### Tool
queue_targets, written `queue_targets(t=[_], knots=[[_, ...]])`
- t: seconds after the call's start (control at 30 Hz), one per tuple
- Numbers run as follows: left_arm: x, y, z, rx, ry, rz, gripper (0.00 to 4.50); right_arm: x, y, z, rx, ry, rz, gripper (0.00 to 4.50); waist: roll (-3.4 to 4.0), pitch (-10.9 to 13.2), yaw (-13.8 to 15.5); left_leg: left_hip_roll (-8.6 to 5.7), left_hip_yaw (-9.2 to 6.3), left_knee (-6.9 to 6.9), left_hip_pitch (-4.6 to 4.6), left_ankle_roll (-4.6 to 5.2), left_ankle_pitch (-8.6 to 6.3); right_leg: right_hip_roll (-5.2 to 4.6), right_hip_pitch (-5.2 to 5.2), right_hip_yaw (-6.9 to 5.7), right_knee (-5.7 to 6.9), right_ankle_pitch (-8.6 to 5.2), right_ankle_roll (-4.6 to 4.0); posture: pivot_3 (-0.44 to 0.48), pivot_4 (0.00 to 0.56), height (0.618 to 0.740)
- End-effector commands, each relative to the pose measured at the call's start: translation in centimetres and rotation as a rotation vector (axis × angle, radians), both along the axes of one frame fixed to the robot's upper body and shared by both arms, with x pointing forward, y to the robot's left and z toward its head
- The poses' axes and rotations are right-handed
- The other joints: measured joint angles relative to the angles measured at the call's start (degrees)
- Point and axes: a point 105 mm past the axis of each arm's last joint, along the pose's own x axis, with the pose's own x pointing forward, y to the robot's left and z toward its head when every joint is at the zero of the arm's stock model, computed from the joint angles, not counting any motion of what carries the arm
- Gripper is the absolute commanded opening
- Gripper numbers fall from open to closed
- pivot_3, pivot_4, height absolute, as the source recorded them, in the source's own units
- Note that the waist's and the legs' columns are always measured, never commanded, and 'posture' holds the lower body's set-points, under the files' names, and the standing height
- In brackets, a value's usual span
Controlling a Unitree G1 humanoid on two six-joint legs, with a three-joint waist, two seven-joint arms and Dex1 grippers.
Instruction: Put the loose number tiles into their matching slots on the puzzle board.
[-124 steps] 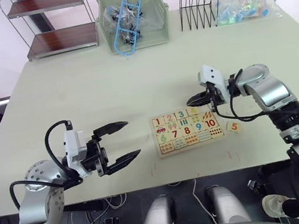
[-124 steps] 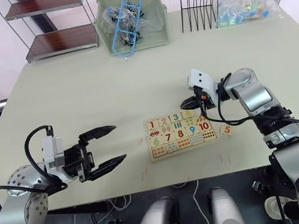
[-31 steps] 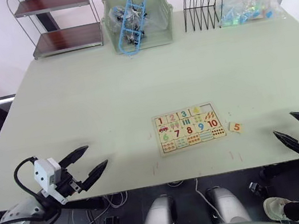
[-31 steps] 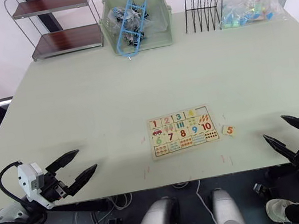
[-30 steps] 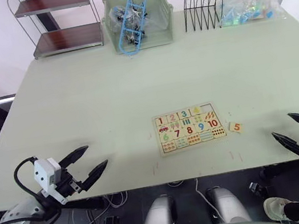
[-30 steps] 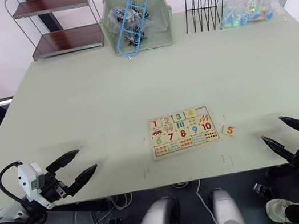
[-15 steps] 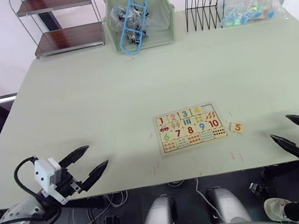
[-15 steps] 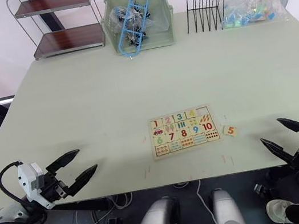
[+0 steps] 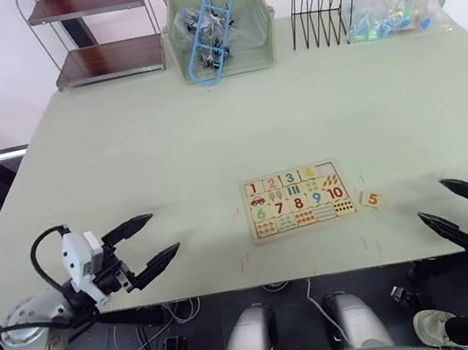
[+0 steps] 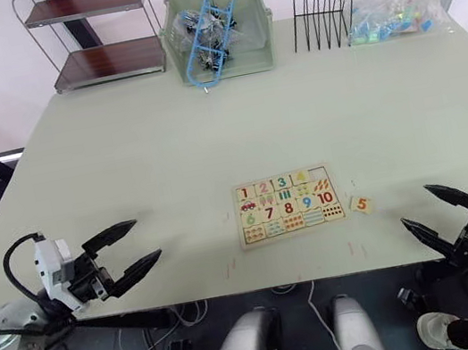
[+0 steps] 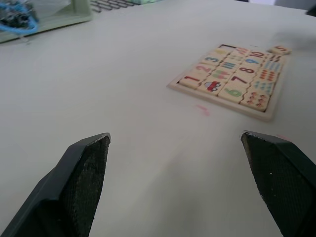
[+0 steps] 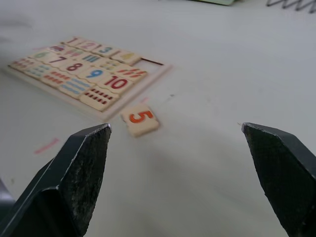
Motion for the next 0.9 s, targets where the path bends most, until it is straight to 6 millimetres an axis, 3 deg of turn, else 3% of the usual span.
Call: queue_targets(t=[0.03,0.17,0.3,0.47,0.9], knots=[[0.0,-0.5,0.5,0.033,-0.01,-0.092,4.5,0.2,1.1,0.7,-0.01,0.003,0.07,4.44,0.02,0.0,0.0,0.0,0.0,0.0,0.0,0.0,0.0,0.0,0.0,0.0,0.0,0.0,0.0,0.0,0.15,0.739],[0.2,-1.7,1.2,0.057,-0.017,-0.267,4.5,1.4,2.3,0.7,-0.047,0.015,0.135,4.44,0.01,0.0,-0.01,-0.01,0.02,0.02,0.0,0.0,0.01,0.04,0.0,0.0,0.0,0.01,0.0,0.0,0.15,0.739],[0.4,-2.4,1.5,0.062,-0.015,-0.348,4.5,1.9,2.9,0.8,-0.021,0.061,0.168,4.44,0.01,0.0,0.02,-0.01,0.0,0.04,-0.01,0.0,0.01,0.05,0.01,-0.03,0.0,0.01,0.0,0.0,0.15,0.739],[0.6,-3.5,1.9,0.069,-0.016,-0.455,4.5,2.5,3.5,0.0,-0.127,0.07,0.199,4.44,0.0,0.0,-0.01,-0.02,0.01,0.06,-0.01,0.01,0.01,0.04,0.02,-0.03,0.01,0.02,0.02,0.0,0.15,0.739],[1.1,-5.0,3.0,0.069,-0.041,-0.525,4.5,4.3,3.8,-1.8,-0.268,0.154,0.256,4.44,0.0,0.0,-0.08,-0.02,0.0,0.09,-0.01,0.01,0.01,0.08,0.03,-0.04,0.01,0.15,0.25,0.0,0.15,0.739]])
